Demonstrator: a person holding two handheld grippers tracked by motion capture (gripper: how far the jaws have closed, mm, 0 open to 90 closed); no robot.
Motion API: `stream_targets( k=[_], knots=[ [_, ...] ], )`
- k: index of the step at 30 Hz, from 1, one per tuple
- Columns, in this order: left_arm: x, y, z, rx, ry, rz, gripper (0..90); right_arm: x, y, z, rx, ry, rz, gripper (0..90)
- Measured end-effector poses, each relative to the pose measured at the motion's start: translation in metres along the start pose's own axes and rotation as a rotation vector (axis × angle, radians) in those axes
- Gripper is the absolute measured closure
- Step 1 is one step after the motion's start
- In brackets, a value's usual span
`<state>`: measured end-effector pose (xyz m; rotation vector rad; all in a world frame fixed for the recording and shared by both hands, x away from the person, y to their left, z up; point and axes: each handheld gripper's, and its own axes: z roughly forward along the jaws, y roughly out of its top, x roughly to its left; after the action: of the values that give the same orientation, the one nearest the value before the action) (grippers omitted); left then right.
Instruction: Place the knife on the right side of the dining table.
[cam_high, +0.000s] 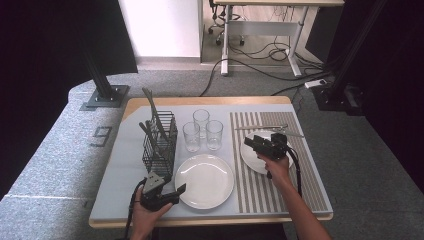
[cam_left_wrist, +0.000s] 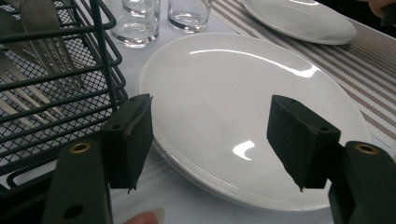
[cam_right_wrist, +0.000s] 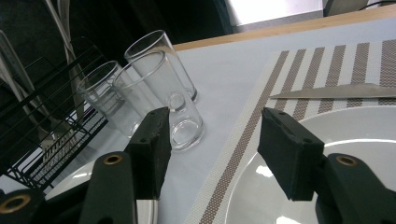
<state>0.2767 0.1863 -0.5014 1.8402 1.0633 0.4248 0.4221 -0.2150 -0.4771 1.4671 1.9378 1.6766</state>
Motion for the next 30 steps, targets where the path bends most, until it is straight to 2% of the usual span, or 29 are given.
stream_targets(
  k=[7, 13, 16, 20, 30],
  knots=[
    [0.0, 0.0, 0.0, 0.001, 0.0, 0.002, 31.7, 0.001, -0.01, -0.002, 0.002, 0.023, 0.008, 43.4],
    [-0.001, 0.0, 0.001, 0.005, 0.0, 0.004, 31.7, 0.007, -0.02, -0.004, 0.002, 0.044, -0.009, 43.4],
    [-0.001, 0.0, 0.002, 0.005, -0.002, 0.005, 31.7, 0.008, -0.024, -0.003, 0.01, 0.037, -0.02, 43.4],
    [-0.001, -0.001, 0.002, 0.007, -0.002, 0.005, 31.6, 0.007, -0.031, -0.003, 0.013, 0.043, -0.009, 43.3],
    [-0.002, -0.001, 0.003, 0.011, -0.003, 0.007, 31.6, 0.009, -0.034, -0.004, 0.012, 0.058, -0.02, 43.0]
  ],
)
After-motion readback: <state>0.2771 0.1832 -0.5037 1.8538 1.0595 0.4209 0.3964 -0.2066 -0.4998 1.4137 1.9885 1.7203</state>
